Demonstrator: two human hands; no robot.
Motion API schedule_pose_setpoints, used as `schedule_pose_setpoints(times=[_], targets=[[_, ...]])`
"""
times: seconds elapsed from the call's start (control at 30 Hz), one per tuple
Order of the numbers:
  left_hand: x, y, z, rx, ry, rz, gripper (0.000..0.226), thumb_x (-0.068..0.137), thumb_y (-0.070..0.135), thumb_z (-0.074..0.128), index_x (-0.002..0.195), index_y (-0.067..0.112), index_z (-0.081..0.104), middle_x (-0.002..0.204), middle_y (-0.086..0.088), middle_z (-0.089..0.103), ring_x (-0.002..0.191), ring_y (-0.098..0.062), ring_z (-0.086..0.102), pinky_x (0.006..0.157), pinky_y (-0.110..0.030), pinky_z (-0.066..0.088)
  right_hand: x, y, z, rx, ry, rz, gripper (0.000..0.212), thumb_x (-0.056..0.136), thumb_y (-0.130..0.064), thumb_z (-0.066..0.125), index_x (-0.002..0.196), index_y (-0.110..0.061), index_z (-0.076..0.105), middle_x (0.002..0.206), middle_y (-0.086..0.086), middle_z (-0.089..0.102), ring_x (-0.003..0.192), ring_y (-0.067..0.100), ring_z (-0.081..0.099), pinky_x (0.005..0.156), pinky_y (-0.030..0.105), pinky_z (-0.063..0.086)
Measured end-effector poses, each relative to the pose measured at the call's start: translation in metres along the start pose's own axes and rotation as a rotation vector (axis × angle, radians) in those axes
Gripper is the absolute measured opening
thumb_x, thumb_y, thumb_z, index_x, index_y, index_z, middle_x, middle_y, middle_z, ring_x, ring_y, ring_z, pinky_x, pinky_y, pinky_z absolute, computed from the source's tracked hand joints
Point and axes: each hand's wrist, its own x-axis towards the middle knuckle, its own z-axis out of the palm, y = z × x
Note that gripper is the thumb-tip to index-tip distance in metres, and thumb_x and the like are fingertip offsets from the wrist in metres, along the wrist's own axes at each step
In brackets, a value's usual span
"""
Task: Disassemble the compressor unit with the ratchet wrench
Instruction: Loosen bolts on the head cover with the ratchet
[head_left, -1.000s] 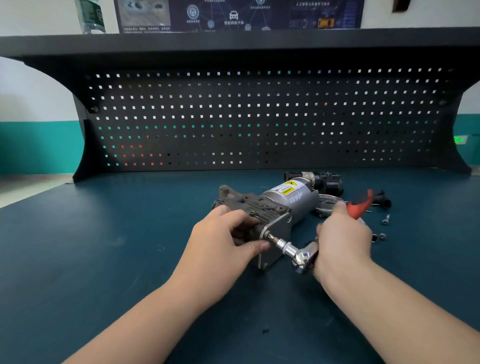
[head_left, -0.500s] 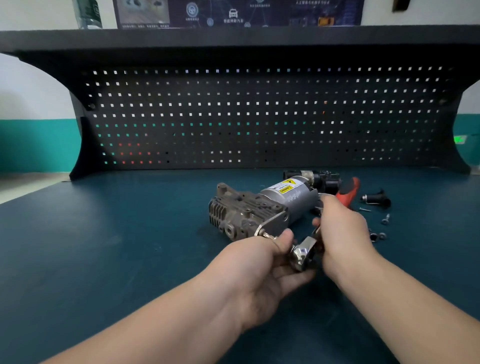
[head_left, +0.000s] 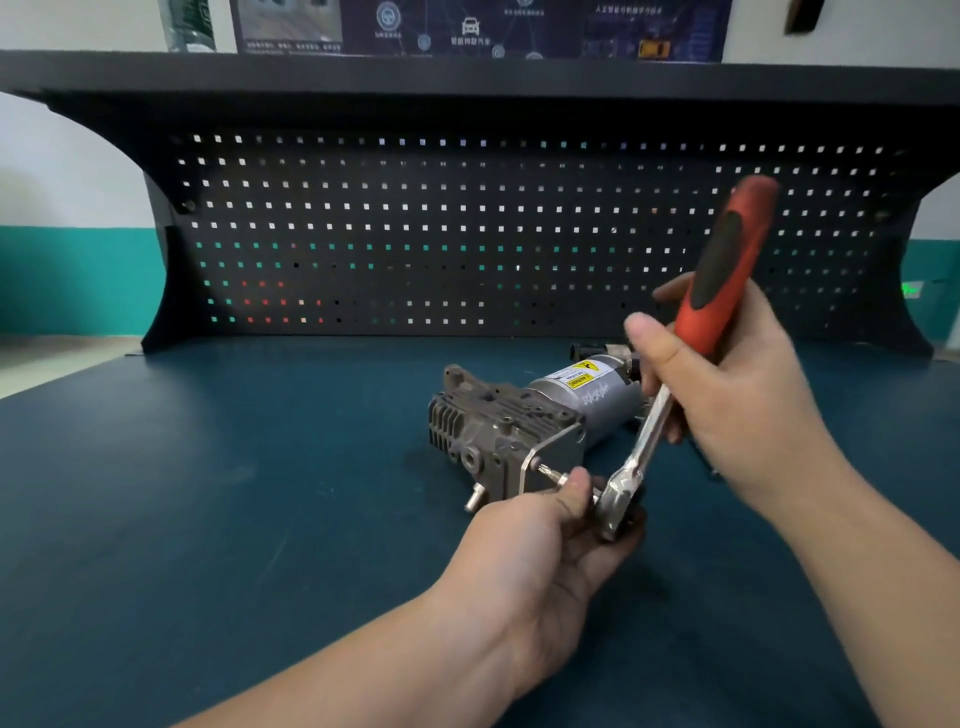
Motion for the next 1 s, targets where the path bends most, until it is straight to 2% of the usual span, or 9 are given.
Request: schedule_pose_setpoints(times=[0.23, 0.33, 0.4, 0.47, 0.57, 0.67, 0.73, 0.9, 1.0], targets=[[-0.001, 0.001, -0.001, 0.025, 0.009, -0.017, 0.019, 0.08, 0.004, 0.065, 0.089, -0.012, 0.063, 0.088, -0.024, 0.069, 0.074, -0.03, 0.066, 0.06, -0.037, 0.06, 0.001, 0.015, 0.003, -0.089, 0.197, 0.142, 0.02, 0.087, -0.024, 0.064, 0.08, -0.016, 0.048, 0.057, 0.004, 0.053, 0.035, 0.011, 0.046, 0.035, 0.019, 0.036], [-0.002, 0.002, -0.001, 0.038, 0.012, -0.034, 0.014, 0.085, 0.005, 0.062, 0.084, -0.009, 0.062, 0.086, -0.022, 0.07, 0.074, -0.029, 0.066, 0.063, -0.038, 0.059, -0.001, 0.037, 0.005, -0.033, 0.348, 0.553, 0.021, 0.09, -0.023, 0.057, 0.073, -0.013, 0.05, 0.056, 0.004, 0.049, 0.026, 0.005, 0.037, 0.03, 0.014, 0.027], [-0.001, 0.001, -0.002, 0.046, 0.019, -0.039, 0.014, 0.085, 0.007, 0.062, 0.086, -0.008, 0.062, 0.088, -0.021, 0.069, 0.073, -0.027, 0.067, 0.064, -0.037, 0.059, -0.008, 0.049, 0.005, 0.113, 0.3, 0.922, 0.027, 0.095, -0.022, 0.052, 0.071, -0.012, 0.046, 0.057, 0.004, 0.046, 0.021, 0.004, 0.031, 0.028, 0.01, 0.021], [-0.001, 0.001, -0.002, 0.044, 0.022, -0.043, 0.017, 0.086, 0.007, 0.062, 0.09, -0.009, 0.062, 0.089, -0.021, 0.069, 0.073, -0.026, 0.067, 0.063, -0.036, 0.059, -0.01, 0.052, 0.008, 0.191, 0.245, 1.039, 0.028, 0.097, -0.023, 0.051, 0.071, -0.013, 0.043, 0.058, 0.004, 0.044, 0.021, 0.005, 0.029, 0.028, 0.009, 0.019], [-0.002, 0.0, 0.0, 0.028, 0.012, -0.042, 0.014, 0.088, 0.007, 0.06, 0.091, -0.007, 0.062, 0.089, -0.021, 0.07, 0.078, -0.029, 0.066, 0.06, -0.036, 0.059, -0.002, 0.036, 0.009, 0.175, 0.271, 0.651, 0.019, 0.094, -0.019, 0.055, 0.076, -0.015, 0.048, 0.059, 0.004, 0.05, 0.026, 0.003, 0.032, 0.032, 0.011, 0.023], [-0.002, 0.001, 0.001, 0.024, 0.006, -0.047, 0.014, 0.091, 0.007, 0.056, 0.092, -0.007, 0.061, 0.085, -0.021, 0.07, 0.083, -0.033, 0.064, 0.059, -0.036, 0.06, -0.006, 0.004, 0.011, 0.074, 0.09, 0.058, 0.012, 0.088, -0.021, 0.063, 0.082, -0.019, 0.053, 0.059, 0.0, 0.055, 0.04, 0.003, 0.046, 0.038, 0.016, 0.036], [-0.002, 0.001, 0.0, 0.012, 0.015, -0.045, 0.015, 0.089, 0.005, 0.059, 0.092, -0.009, 0.062, 0.08, -0.021, 0.068, 0.083, -0.035, 0.063, 0.056, -0.037, 0.059, -0.014, -0.006, 0.012, 0.023, 0.017, -0.118, 0.012, 0.085, -0.02, 0.065, 0.083, -0.022, 0.054, 0.063, 0.006, 0.055, 0.049, 0.003, 0.051, 0.045, 0.012, 0.04], [-0.002, 0.004, -0.001, 0.034, 0.021, -0.038, 0.017, 0.082, 0.005, 0.066, 0.088, -0.011, 0.063, 0.076, -0.02, 0.066, 0.076, -0.031, 0.063, 0.055, -0.036, 0.059, -0.015, -0.001, 0.012, -0.025, 0.106, -0.074, 0.016, 0.087, -0.024, 0.065, 0.081, -0.022, 0.05, 0.068, 0.016, 0.053, 0.054, 0.009, 0.053, 0.05, 0.022, 0.043], [-0.001, 0.003, -0.001, 0.058, 0.036, -0.037, 0.017, 0.085, 0.007, 0.064, 0.091, -0.01, 0.061, 0.086, -0.023, 0.067, 0.08, -0.034, 0.064, 0.056, -0.036, 0.059, -0.011, 0.019, 0.01, -0.125, 0.277, 0.233, 0.018, 0.09, -0.031, 0.059, 0.078, -0.021, 0.05, 0.066, 0.012, 0.053, 0.051, 0.015, 0.053, 0.048, 0.029, 0.042]])
